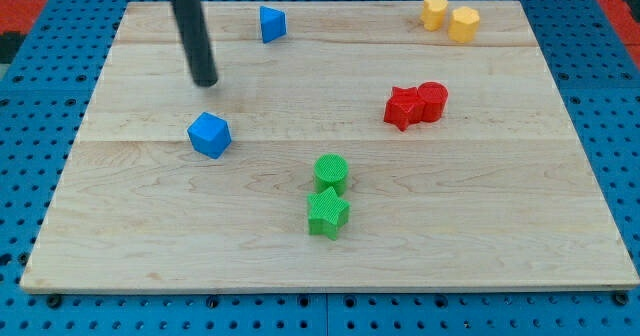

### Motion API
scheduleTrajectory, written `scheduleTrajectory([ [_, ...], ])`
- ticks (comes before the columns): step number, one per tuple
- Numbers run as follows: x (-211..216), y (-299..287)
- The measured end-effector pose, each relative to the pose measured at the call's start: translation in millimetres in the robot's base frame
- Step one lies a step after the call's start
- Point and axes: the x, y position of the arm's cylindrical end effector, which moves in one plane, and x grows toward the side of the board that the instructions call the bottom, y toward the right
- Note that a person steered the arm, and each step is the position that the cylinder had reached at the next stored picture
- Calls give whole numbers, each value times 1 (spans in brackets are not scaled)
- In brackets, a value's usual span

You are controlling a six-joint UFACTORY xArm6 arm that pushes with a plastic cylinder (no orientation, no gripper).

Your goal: Place the blue cube below the blue triangle

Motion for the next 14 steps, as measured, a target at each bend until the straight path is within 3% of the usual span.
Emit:
scheduleTrajectory([
  [1,62,-59],
  [2,103,7],
  [3,62,77],
  [4,5,81],
  [5,47,92],
  [7,-16,59],
  [9,-2,50],
  [11,-29,51],
  [12,-8,27],
  [13,-40,11],
  [14,-81,31],
])
